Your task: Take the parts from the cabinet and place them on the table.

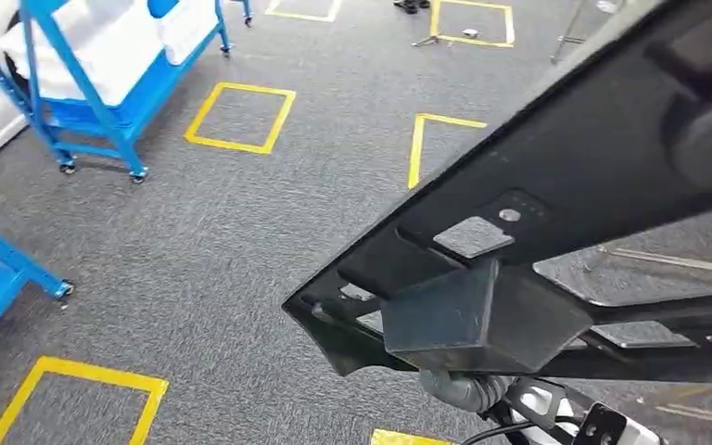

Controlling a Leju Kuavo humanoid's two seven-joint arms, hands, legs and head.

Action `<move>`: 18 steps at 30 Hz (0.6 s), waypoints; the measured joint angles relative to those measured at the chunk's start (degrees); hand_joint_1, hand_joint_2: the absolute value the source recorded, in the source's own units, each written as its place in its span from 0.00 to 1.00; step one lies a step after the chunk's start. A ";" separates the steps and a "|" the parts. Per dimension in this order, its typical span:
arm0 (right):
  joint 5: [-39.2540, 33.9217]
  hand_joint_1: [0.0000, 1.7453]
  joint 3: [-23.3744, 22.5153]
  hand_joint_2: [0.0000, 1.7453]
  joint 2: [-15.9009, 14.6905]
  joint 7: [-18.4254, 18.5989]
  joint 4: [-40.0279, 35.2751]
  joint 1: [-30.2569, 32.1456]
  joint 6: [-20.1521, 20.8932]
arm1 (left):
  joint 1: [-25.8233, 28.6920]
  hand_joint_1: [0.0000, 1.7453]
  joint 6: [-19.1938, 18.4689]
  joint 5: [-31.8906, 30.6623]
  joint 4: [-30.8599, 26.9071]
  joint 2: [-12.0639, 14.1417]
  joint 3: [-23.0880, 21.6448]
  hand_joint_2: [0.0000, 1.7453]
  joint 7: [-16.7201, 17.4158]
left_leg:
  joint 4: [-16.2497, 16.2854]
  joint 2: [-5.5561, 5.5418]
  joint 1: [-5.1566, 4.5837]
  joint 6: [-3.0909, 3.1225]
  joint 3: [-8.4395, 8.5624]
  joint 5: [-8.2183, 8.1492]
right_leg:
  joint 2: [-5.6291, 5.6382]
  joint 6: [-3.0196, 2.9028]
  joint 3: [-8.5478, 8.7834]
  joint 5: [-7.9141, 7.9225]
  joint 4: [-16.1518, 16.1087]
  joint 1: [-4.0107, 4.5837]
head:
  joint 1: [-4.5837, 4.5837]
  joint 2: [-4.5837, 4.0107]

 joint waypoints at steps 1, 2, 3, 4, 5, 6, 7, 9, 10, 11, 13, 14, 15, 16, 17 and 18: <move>0.09 0.97 0.00 1.00 -0.02 0.00 0.00 0.00 -0.07 | -0.12 0.00 -0.06 0.00 0.00 0.00 0.00 1.00 0.04 | 0.00 0.61 -0.08 0.00 0.08 -0.10 | -0.12 -0.17 1.49 1.92 -2.85 0.03 | 0.00 0.00; 0.24 0.97 0.02 1.00 -0.02 0.00 0.00 0.00 -0.26 | -0.22 0.00 -0.26 0.00 0.00 -0.02 -0.04 1.00 0.13 | -0.01 1.17 -0.14 -0.04 0.23 -0.20 | -0.56 -0.45 3.97 4.25 -7.51 0.10 | 0.00 0.00; 0.50 0.97 0.02 1.00 -0.04 0.00 0.00 -0.01 -0.74 | -0.26 0.00 -0.63 0.00 0.00 -0.07 -0.11 1.00 0.26 | -0.02 1.68 -0.21 -0.17 0.49 -0.36 | -1.99 -0.92 7.10 6.56 -13.20 0.33 | 0.00 0.00; 0.88 0.97 0.04 1.00 -0.04 0.00 0.00 -0.05 -1.34 | -0.24 0.00 -1.01 0.00 0.00 -0.11 -0.26 1.00 0.37 | -0.05 2.23 -0.31 -0.33 0.72 -0.53 | -4.59 -1.43 9.17 6.43 -17.27 0.83 | 0.00 0.00; 1.27 0.97 0.13 1.00 -0.04 -0.02 0.00 -0.14 -1.97 | -0.23 0.00 -1.23 0.00 0.00 -0.22 -0.57 1.00 0.46 | 0.14 2.65 -0.69 -0.70 0.67 -0.76 | -4.84 -1.81 9.27 6.35 -17.79 1.40 | 0.00 0.00; 1.55 0.97 0.33 1.00 -0.07 -0.02 -0.09 -0.11 -2.76 | -0.24 0.00 -1.44 0.00 0.00 -0.37 -1.18 1.00 0.61 | 0.03 3.23 -0.69 -0.84 0.72 -0.76 | -4.02 -2.00 9.10 6.39 -17.72 1.39 | -0.02 0.00; 1.79 0.97 0.53 1.00 -0.22 0.00 -0.20 -0.03 -3.30 | -0.25 0.00 -1.42 0.00 0.00 -0.59 -1.38 1.00 0.74 | -0.07 3.78 -0.69 -1.06 0.89 -0.88 | -3.46 -2.07 9.00 6.38 -17.71 1.43 | -0.02 0.00; 1.59 0.97 1.14 1.00 -0.68 0.00 -0.57 -0.03 -2.99 | -0.64 0.00 -1.18 -0.04 -0.04 -1.22 -1.64 1.00 0.87 | -0.25 4.65 -0.94 -1.66 1.26 -1.17 | -2.00 -2.77 9.28 6.85 -18.58 0.80 | -0.02 0.00; 1.11 0.97 1.49 1.00 -0.87 0.00 -0.70 -0.20 -2.58 | -0.80 0.00 -1.03 -0.04 -0.07 -1.44 -1.70 1.00 0.87 | 0.82 1.88 -0.53 -1.95 0.97 -2.07 | -1.59 -2.97 9.48 7.08 -18.92 0.69 | -0.02 0.00; 0.70 0.97 1.79 1.00 -0.90 -0.02 -0.63 -0.79 -2.19 | -0.69 0.00 -1.01 -0.04 -0.09 -1.75 -1.92 1.00 0.87 | 3.83 -0.20 -0.41 -1.94 -0.36 -4.09 | -1.14 -3.38 9.43 7.14 -18.92 0.57 | -0.02 0.00; 0.28 0.97 1.92 1.00 -1.03 0.00 -0.48 -1.29 -1.88 | -0.27 0.00 -1.05 -0.04 -0.09 -2.21 -2.45 1.00 1.07 | 13.56 -1.78 -0.24 -2.20 -4.97 -8.59 | 0.40 -3.51 9.41 7.19 -18.88 0.58 | -0.02 0.00; 0.13 0.97 1.95 1.00 -1.14 0.00 -0.31 -1.30 -1.86 | -0.08 0.00 -1.05 -0.07 -0.09 -2.41 -2.60 1.00 1.29 | 16.61 -1.86 -0.21 -2.32 -6.52 -9.35 | 1.05 -3.51 9.39 7.19 -18.82 0.59 | -0.02 0.00; -0.37 0.97 1.99 1.00 -1.53 0.00 0.18 -1.38 -1.51 | 0.00 0.00 -0.85 -0.07 -0.09 -2.89 -2.82 1.00 1.88 | 17.71 -1.86 -0.10 -2.43 -7.33 -8.77 | 1.85 -3.49 9.41 7.19 -18.75 0.57 | -0.02 0.00; -1.07 0.97 2.12 1.00 -1.95 0.00 0.75 -1.68 -0.91 | -0.06 0.00 -0.46 -0.07 -0.09 -3.24 -2.97 1.00 2.36 | 15.77 -1.90 0.06 -2.50 -6.71 -6.81 | 2.61 -3.45 9.43 7.18 -18.61 0.54 | -0.02 0.00; -1.64 0.97 2.23 1.00 -2.25 0.00 1.31 -2.03 -0.37 | -0.17 0.00 0.07 -0.07 -0.09 -3.48 -2.99 1.00 2.84 | 12.15 -2.00 0.27 -2.54 -5.25 -4.34 | 3.28 -3.32 9.42 7.12 -18.43 0.47 | -0.02 0.00; -2.07 0.97 2.36 1.00 -2.45 0.00 1.90 -2.52 0.28 | -0.26 0.00 0.50 -0.04 -0.09 -3.85 -2.99 1.00 3.13 | 6.59 -2.54 0.58 -2.60 -2.80 -1.26 | 4.07 -3.07 9.43 6.96 -18.11 0.39 | -0.02 0.00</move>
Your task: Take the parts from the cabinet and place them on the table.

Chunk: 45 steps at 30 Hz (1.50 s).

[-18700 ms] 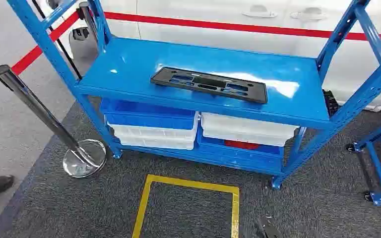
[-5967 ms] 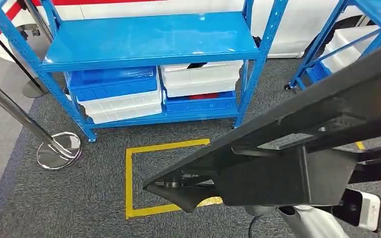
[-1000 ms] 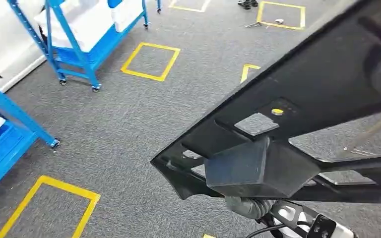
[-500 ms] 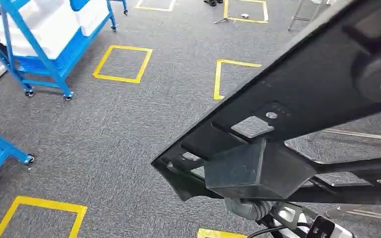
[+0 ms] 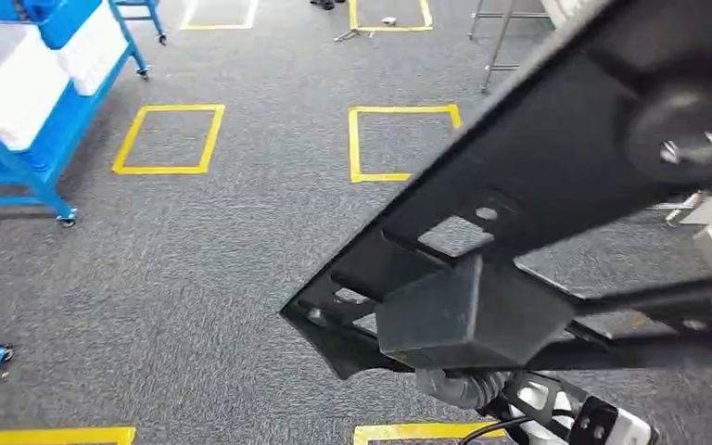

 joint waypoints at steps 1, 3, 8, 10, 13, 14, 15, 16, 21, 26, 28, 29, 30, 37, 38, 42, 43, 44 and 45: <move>-0.16 0.97 0.31 1.00 -0.02 0.00 0.44 -0.46 0.38 | 0.00 0.00 0.24 0.00 0.00 -0.35 0.00 1.00 0.13 | -4.30 -1.92 0.39 -0.05 1.72 1.41 | 0.62 0.33 -0.11 -0.21 0.37 -0.09 | 0.00 0.00; 0.09 0.97 0.94 1.00 0.00 0.00 1.49 -1.51 0.96 | 0.00 0.00 0.39 0.00 0.00 -1.25 0.00 1.00 0.20 | -5.17 -3.60 0.30 0.54 2.13 0.59 | 1.99 1.28 -0.86 -0.01 0.86 -0.09 | 0.00 0.00; 1.51 0.97 2.80 1.00 0.09 0.00 3.19 -2.52 1.60 | -0.47 0.00 -0.11 0.04 -0.17 -3.19 0.00 1.00 -0.52 | -6.21 -1.04 -0.11 2.47 2.44 1.47 | -1.71 2.75 -2.55 -1.67 3.43 -0.24 | 0.02 0.00; 1.33 0.97 3.06 1.00 0.09 0.00 3.56 -3.21 1.62 | -0.24 0.00 -0.42 0.04 -0.20 -3.52 0.00 1.00 -0.83 | -6.19 0.36 -0.46 2.84 2.38 1.42 | -3.70 3.18 -6.67 -5.86 11.89 -0.37 | 0.00 0.00; 1.70 0.97 3.48 1.00 0.09 0.00 3.65 -3.19 1.86 | -0.14 0.00 -0.37 0.04 -0.20 -3.54 0.00 1.00 -0.87 | -6.18 2.42 -0.67 2.96 2.41 1.25 | -4.09 3.22 -9.21 -6.10 16.93 -0.40 | 0.02 0.00; 1.92 0.97 3.52 1.00 0.07 0.00 3.63 -3.19 1.86 | -0.24 0.00 -0.33 0.02 -0.20 -3.54 0.00 1.00 -0.87 | -6.18 3.06 -0.71 2.93 2.51 1.13 | -4.26 3.04 -7.42 -3.95 13.48 -0.35 | 0.02 0.00; 2.09 0.97 3.59 1.00 0.09 0.00 3.61 -3.22 1.84 | -0.34 0.00 -0.31 0.04 -0.20 -3.54 0.00 1.00 -0.87 | -6.18 3.64 -0.75 2.88 2.70 1.01 | -4.84 2.71 -4.56 -1.38 8.11 -0.28 | 0.02 0.00; 2.16 0.97 3.67 1.00 0.09 0.00 3.44 -3.24 1.84 | -0.42 0.00 -0.31 0.04 -0.20 -3.54 0.00 1.00 -0.87 | -6.18 4.07 -0.81 2.72 2.93 0.84 | -6.65 2.26 -1.69 0.56 2.93 -0.02 | 0.02 0.00; 2.49 0.97 3.76 1.00 0.09 0.00 3.09 -3.38 1.55 | -0.50 0.00 -0.20 0.04 -0.20 -3.54 0.00 1.00 -0.87 | -6.58 6.93 -1.37 1.37 3.60 0.33 | -6.67 0.67 -1.10 0.08 0.11 1.05 | 0.00 0.00; 2.93 0.97 3.67 1.00 0.07 -0.02 1.88 -2.63 0.48 | -0.28 0.00 0.19 0.06 -0.17 -3.52 0.00 1.00 -0.90 | 8.73 0.78 -0.98 0.62 -3.31 -7.76 | -3.61 -0.46 -0.55 0.50 -0.64 0.36 | 0.00 0.00; 2.27 0.97 3.59 1.00 0.07 -0.02 1.86 -2.04 0.57 | -0.04 0.00 0.24 0.04 -0.17 -3.50 0.00 1.00 -0.87 | 11.41 0.70 -0.98 0.63 -5.10 -7.00 | -1.95 -0.47 -0.52 0.51 -0.47 0.36 | 0.00 0.00; 1.96 0.97 3.50 1.00 0.07 -0.02 1.86 -1.96 0.75 | -0.10 0.00 0.26 0.04 -0.17 -3.50 0.00 1.00 -0.87 | 8.47 0.65 -0.94 0.69 -4.04 -4.63 | -1.10 -0.41 -0.52 0.47 -0.30 0.32 | 0.00 0.00; 1.77 0.97 3.37 1.00 0.09 -0.02 1.86 -1.97 0.85 | -0.22 0.00 0.33 0.04 -0.17 -3.45 0.00 1.00 -0.90 | 3.84 0.25 -0.83 0.75 -2.13 -1.79 | -0.33 -0.28 -0.50 0.38 -0.11 0.27 | 0.00 0.00; 0.63 0.97 1.79 1.00 0.24 0.00 1.73 -2.23 1.99 | -0.86 0.00 0.59 0.04 -0.17 -3.04 0.00 1.00 -0.87 | -6.40 -1.45 -0.48 2.87 2.18 1.67 | 2.87 1.94 -1.42 0.42 0.59 0.07 | 0.00 0.00; 0.37 0.97 1.49 1.00 0.26 0.00 1.73 -2.33 1.99 | -1.01 0.00 0.63 0.04 -0.17 -3.04 0.02 1.00 -0.90 | -6.71 -0.94 -0.63 3.19 2.36 1.87 | -0.32 2.04 -1.92 -0.59 1.84 0.23 | 0.00 0.00; 0.15 0.97 1.09 1.00 0.48 0.02 1.84 -2.70 2.80 | -0.49 0.00 0.68 0.04 -0.17 -3.01 0.04 1.00 -0.87 | -6.79 1.58 -1.02 3.56 2.33 1.81 | -3.94 2.98 -9.59 -7.44 17.46 -0.24 | 0.02 0.00; 0.22 0.97 1.09 1.00 0.48 0.04 1.95 -2.69 2.95 | -0.50 0.00 0.68 0.05 -0.17 -3.02 0.04 1.00 -0.85 | -6.78 2.22 -1.05 3.56 2.35 1.72 | -4.06 3.08 -9.97 -6.92 17.95 -0.36 | 0.02 0.00; 0.26 0.97 1.09 1.00 0.50 0.04 2.04 -2.70 2.95 | -0.55 0.00 0.68 0.04 -0.17 -3.01 0.04 1.00 -0.85 | -6.78 2.83 -1.07 3.50 2.43 1.64 | -4.19 3.10 -8.95 -5.16 15.76 -0.41 | 0.02 0.00; 0.26 0.97 1.09 1.00 0.55 0.07 2.06 -2.72 2.95 | -0.62 0.00 0.68 0.04 -0.17 -3.01 0.04 1.00 -0.85 | -6.78 3.35 -1.06 3.38 2.57 1.53 | -4.49 3.01 -6.74 -2.87 11.55 -0.39 | 0.00 0.00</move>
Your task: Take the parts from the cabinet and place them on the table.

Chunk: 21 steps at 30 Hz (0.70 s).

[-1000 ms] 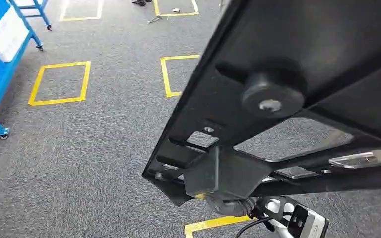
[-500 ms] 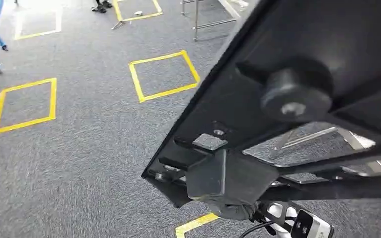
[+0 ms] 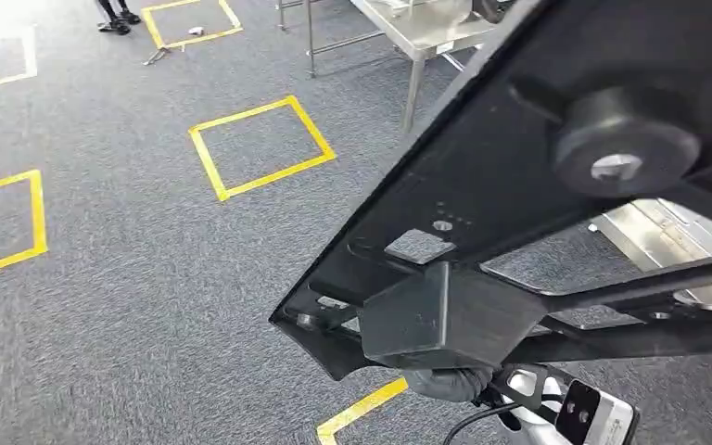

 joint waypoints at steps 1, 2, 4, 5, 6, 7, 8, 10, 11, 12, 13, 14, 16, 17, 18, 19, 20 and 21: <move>0.02 0.97 0.00 1.00 0.04 0.00 0.00 -0.07 0.07 | -0.04 0.00 -0.02 0.00 0.00 0.00 0.02 1.00 0.09 | -0.01 0.57 0.00 -0.15 0.26 -0.19 | -1.13 -0.24 3.26 2.66 -6.10 0.09 | 0.02 0.00; 0.11 0.97 0.02 1.00 0.07 0.00 0.00 -0.19 0.11 | -0.02 0.00 -0.02 0.00 0.00 -0.04 0.02 1.00 0.31 | -0.02 0.96 -0.14 -0.38 0.53 -0.36 | -4.00 -0.61 5.74 3.74 -10.72 0.41 | 0.02 0.00; 0.48 0.97 0.09 1.00 0.17 0.02 0.00 -0.65 0.20 | -0.01 0.00 -0.11 0.00 0.00 -0.11 0.00 1.00 0.48 | 0.04 1.86 -0.47 -1.00 0.55 -0.69 | -4.81 -1.45 5.80 3.14 -11.55 1.27 | 0.00 0.00; 1.07 0.97 0.17 1.00 0.24 0.04 0.00 -0.72 0.13 | 0.03 0.00 -0.13 0.00 0.00 -0.18 0.00 1.00 0.59 | -0.03 2.62 -0.46 -1.29 0.75 -0.82 | -4.04 -1.57 5.65 3.12 -11.56 1.34 | 0.00 0.00; 1.77 0.97 0.39 1.00 0.37 0.09 0.02 -0.75 -0.30 | 0.02 0.00 -0.13 0.00 0.00 -0.28 0.00 1.00 0.66 | -0.32 3.33 -0.43 -1.53 1.01 -0.87 | -3.33 -1.83 5.64 3.14 -11.68 1.40 | 0.00 0.00; 2.23 0.97 0.78 1.00 0.55 0.11 0.02 -0.83 -0.55 | -0.12 0.00 -0.13 0.00 0.00 -0.35 0.02 1.00 0.68 | -0.34 3.97 -0.66 -1.95 1.37 -1.15 | -2.53 -2.31 5.90 3.46 -12.33 0.96 | 0.00 0.00; 2.45 0.97 1.33 1.00 0.90 0.20 0.04 -0.86 -1.00 | -0.16 0.00 -0.11 0.00 0.00 -0.35 0.04 1.00 0.74 | 0.64 1.69 -0.16 -2.22 1.16 -1.87 | -2.05 -2.58 6.27 3.73 -12.70 0.71 | 0.00 0.00; 2.47 0.97 2.34 1.00 1.49 0.37 0.26 -1.80 -2.03 | 0.05 0.00 -0.09 0.00 0.00 -0.39 0.18 1.00 0.74 | 8.38 -2.04 0.01 -2.44 -2.47 -6.33 | -0.61 -3.23 6.32 3.73 -12.75 0.60 | 0.00 0.00; 2.47 0.97 2.73 1.00 1.62 0.42 0.35 -1.87 -2.30 | 0.28 0.00 -0.07 0.00 0.00 -0.42 0.20 1.00 0.77 | 13.20 -2.58 0.04 -2.56 -4.87 -8.39 | 0.06 -3.34 6.33 3.66 -12.74 0.66 | 0.00 0.00; 2.41 0.97 3.08 1.00 1.62 0.44 0.52 -1.86 -2.40 | 0.51 0.00 0.04 0.00 0.00 -0.46 0.24 1.00 0.79 | 17.49 -2.70 0.05 -2.69 -7.14 -9.61 | 0.99 -3.37 6.32 3.64 -12.67 0.72 | 0.00 0.00; 2.23 0.97 3.39 1.00 1.62 0.46 0.68 -1.89 -2.45 | 0.72 0.00 0.11 0.00 0.00 -0.50 0.35 1.00 0.81 | 18.72 -2.71 0.10 -2.74 -8.06 -9.15 | 1.81 -3.37 6.36 3.64 -12.61 0.73 | 0.00 0.00; 1.97 0.97 3.80 1.00 1.62 0.46 0.85 -1.94 -2.54 | 0.82 0.00 0.28 0.00 0.00 -0.50 0.57 1.00 0.81 | 17.19 -2.72 0.13 -2.75 -7.66 -7.42 | 2.59 -3.36 6.44 3.63 -12.55 0.72 | 0.00 0.00; 1.73 0.97 4.35 1.00 1.64 0.46 0.94 -2.12 -2.67 | 0.72 0.00 0.72 0.00 0.00 -0.52 0.74 1.00 0.81 | 8.10 -3.47 0.41 -2.68 -3.91 -1.79 | 4.15 -3.06 6.65 3.43 -12.16 0.63 | 0.00 0.00; 1.66 0.97 4.46 1.00 1.70 0.46 0.94 -2.18 -2.67 | 0.78 0.00 0.90 0.00 0.00 -0.50 0.92 1.00 0.79 | 2.74 -5.46 0.68 -2.62 -1.66 0.74 | 4.80 -2.75 6.64 3.18 -11.75 0.55 | 0.00 0.00; 1.62 0.97 4.57 1.00 1.79 0.44 0.94 -2.26 -2.67 | 0.80 0.00 0.96 0.00 0.00 -0.52 1.31 1.00 0.77 | 1.12 -7.25 0.62 -2.56 -1.00 -0.25 | 5.41 -2.44 6.32 2.99 -11.32 0.84 | 0.00 0.00; 1.62 0.97 4.70 1.00 1.86 0.41 0.94 -2.27 -2.67 | 0.88 0.00 0.98 0.00 0.00 -0.55 1.62 1.00 0.59 | 1.04 -6.78 0.67 -2.18 -0.93 -0.03 | 6.09 -2.07 6.03 3.12 -11.27 0.67 | 0.02 0.00; 1.64 0.97 4.87 1.00 1.90 0.39 0.94 -2.29 -2.67 | 1.00 0.00 0.98 0.00 0.00 -0.55 2.06 1.00 0.33 | 1.01 -6.21 0.51 -1.90 -0.91 -0.04 | 6.43 -1.79 5.86 3.23 -11.34 0.52 | 0.00 0.00; 1.68 0.97 4.98 1.00 1.92 0.35 0.96 -2.17 -2.69 | 1.02 0.00 0.98 0.00 0.00 -0.55 2.21 1.00 0.26 | 1.02 -5.86 0.32 -1.59 -0.86 0.01 | 6.88 -1.49 5.83 3.38 -11.51 0.32 | 0.00 0.00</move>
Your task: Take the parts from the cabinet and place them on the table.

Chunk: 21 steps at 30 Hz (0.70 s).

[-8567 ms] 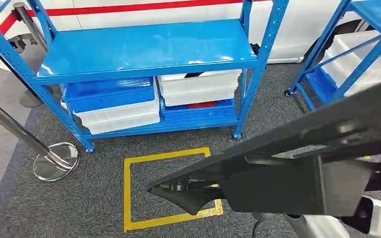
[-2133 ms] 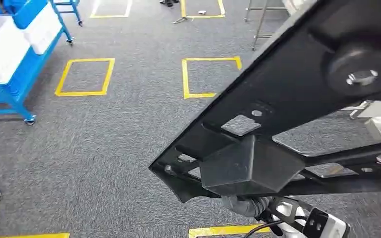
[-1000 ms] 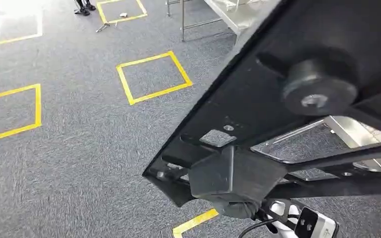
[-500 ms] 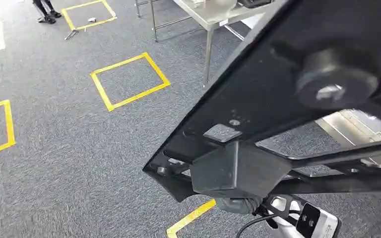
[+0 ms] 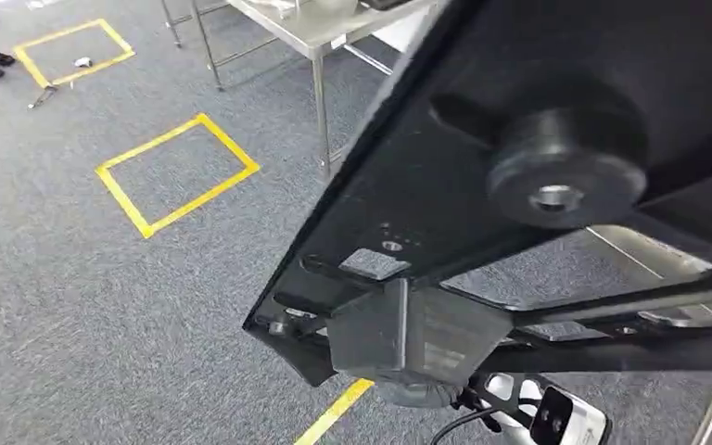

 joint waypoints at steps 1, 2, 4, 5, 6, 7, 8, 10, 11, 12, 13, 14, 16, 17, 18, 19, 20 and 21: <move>0.04 0.97 0.07 1.00 0.00 -0.02 0.00 -0.01 -0.02 | -0.08 0.00 0.02 0.00 0.00 -0.02 0.11 1.00 -0.11 | -0.37 0.51 0.07 0.48 0.09 0.26 | 0.53 0.50 -0.14 0.09 -0.13 0.20 | 0.00 0.00; 0.15 0.97 0.13 1.00 -0.02 -0.02 0.00 0.05 -0.07 | -0.23 0.00 0.02 0.00 -0.02 -0.13 0.24 1.00 -0.18 | -0.94 1.32 0.35 1.08 0.29 0.68 | -1.74 0.57 -0.19 -0.44 0.59 0.13 | 0.00 0.00; 0.17 0.97 0.26 1.00 0.00 -0.04 0.00 -0.22 -0.18 | 0.01 0.00 0.06 0.00 -0.02 -0.13 0.65 1.00 -0.28 | -1.20 2.28 0.15 1.45 0.37 0.76 | -5.62 0.88 -2.95 -4.14 6.24 0.26 | 0.02 0.00; 0.17 0.97 0.31 1.00 0.00 -0.04 0.02 -0.18 -0.26 | 0.15 0.00 0.07 0.00 -0.02 -0.13 0.90 1.00 -0.28 | -1.19 2.80 0.12 1.51 0.36 0.71 | -6.12 1.04 -5.10 -6.20 10.74 0.12 | 0.00 0.00; 0.17 0.97 0.35 1.00 0.00 -0.04 0.11 -0.13 -0.28 | 0.33 0.00 0.04 0.00 -0.02 -0.13 1.12 1.00 -0.26 | -1.18 3.56 0.08 1.54 0.36 0.62 | -6.27 1.19 -7.28 -7.76 15.11 0.02 | 0.02 0.00; 0.22 0.97 0.39 1.00 0.00 -0.04 0.31 -0.11 -0.31 | 0.41 0.00 0.04 0.00 -0.02 -0.13 1.25 1.00 -0.28 | -1.17 4.25 0.08 1.51 0.36 0.54 | -6.38 1.31 -8.57 -7.98 17.50 -0.03 | 0.02 0.00; 0.22 0.97 0.42 1.00 0.00 -0.04 0.42 -0.09 -0.33 | 0.42 0.00 0.04 0.00 -0.02 -0.13 1.29 1.00 -0.28 | -1.17 4.83 0.08 1.46 0.44 0.44 | -6.46 1.39 -8.33 -6.90 16.87 -0.12 | 0.02 0.00; 0.22 0.97 0.48 1.00 0.00 -0.04 0.46 -0.11 -0.33 | 0.34 0.00 0.05 0.00 -0.02 -0.17 1.31 1.00 -0.28 | -1.17 5.99 0.09 1.27 0.81 0.14 | -7.16 1.22 -3.97 -2.24 8.47 -0.18 | 0.02 0.00; 0.22 0.97 0.48 1.00 0.00 -0.06 0.46 -0.16 -0.33 | 0.33 0.00 0.04 0.00 -0.02 -0.22 1.31 1.00 -0.30 | -1.17 6.48 0.08 1.03 1.14 -0.06 | -8.73 0.95 -0.92 0.01 2.86 -0.08 | 0.02 0.00; 0.28 0.97 0.48 1.00 0.00 -0.09 0.46 -0.26 -0.33 | 0.35 0.00 0.00 0.00 -0.02 -0.22 1.33 1.00 -0.39 | -1.17 6.88 -0.14 0.72 1.33 -0.27 | -12.35 0.53 0.62 -0.62 -0.20 0.56 | 0.02 0.00; 0.42 0.97 0.50 1.00 0.00 -0.11 0.46 -0.32 -0.35 | 0.36 0.00 -0.17 0.00 -0.02 -0.22 1.35 1.00 -0.63 | -1.02 7.35 -0.42 0.36 1.34 -0.49 | -11.80 0.10 0.44 -0.34 -0.42 0.88 | 0.00 0.00; 0.48 0.97 0.50 1.00 0.00 -0.13 0.46 -0.40 -0.33 | 0.38 0.00 -0.39 0.00 -0.02 -0.22 1.38 1.00 -0.96 | -1.09 7.88 -0.38 0.15 1.41 -0.56 | -10.85 -0.05 0.25 -0.38 -0.27 1.02 | 0.00 0.00; 0.52 0.97 0.50 1.00 0.02 -0.17 0.46 -0.45 -0.33 | 0.28 0.00 -1.07 -0.02 -0.02 -0.26 1.46 1.00 -1.44 | -1.30 9.18 -0.41 -0.44 1.79 -0.78 | -9.49 -0.46 0.08 -0.35 -0.37 1.14 | 0.00 0.00; 0.44 0.97 0.50 1.00 0.04 -0.20 0.41 -0.58 -0.26 | 0.09 0.00 -1.33 0.00 -0.02 -0.24 1.51 1.00 -1.62 | -0.97 8.93 -0.15 -0.91 1.71 -1.37 | -8.66 -0.98 0.57 0.03 -0.96 0.35 | 0.00 0.00; 0.16 0.97 0.46 1.00 0.07 -0.22 0.39 -0.96 0.00 | -0.03 0.00 -1.46 0.00 -0.02 -0.22 1.57 1.00 -1.83 | 0.47 6.13 0.04 -1.15 1.45 -2.26 | -8.11 -1.10 0.69 0.05 -1.09 0.41 | 0.00 0.00; -0.11 0.97 0.48 1.00 0.24 -0.22 0.46 -1.53 0.35 | -0.05 0.00 -1.61 0.00 -0.02 -0.20 1.64 1.00 -2.03 | 3.82 4.39 0.09 -1.15 -0.08 -4.21 | -7.62 -1.52 0.71 0.01 -1.07 0.38 | 0.00 0.00; -0.52 0.97 0.46 1.00 0.50 -0.20 0.46 -1.99 0.74 | 0.01 0.00 -1.88 0.00 -0.02 -0.17 1.68 1.00 -2.07 | 8.70 3.64 0.11 -1.24 -2.50 -6.54 | -6.94 -1.77 0.76 -0.01 -1.07 0.41 | 0.00 0.00; -0.92 0.97 0.46 1.00 0.66 -0.09 0.46 -2.30 1.03 | 0.08 0.00 -2.10 0.00 -0.02 -0.13 1.70 1.00 -2.31 | 13.35 3.26 0.10 -1.32 -4.91 -8.33 | -6.18 -1.85 0.77 -0.06 -1.00 0.46 | 0.00 0.00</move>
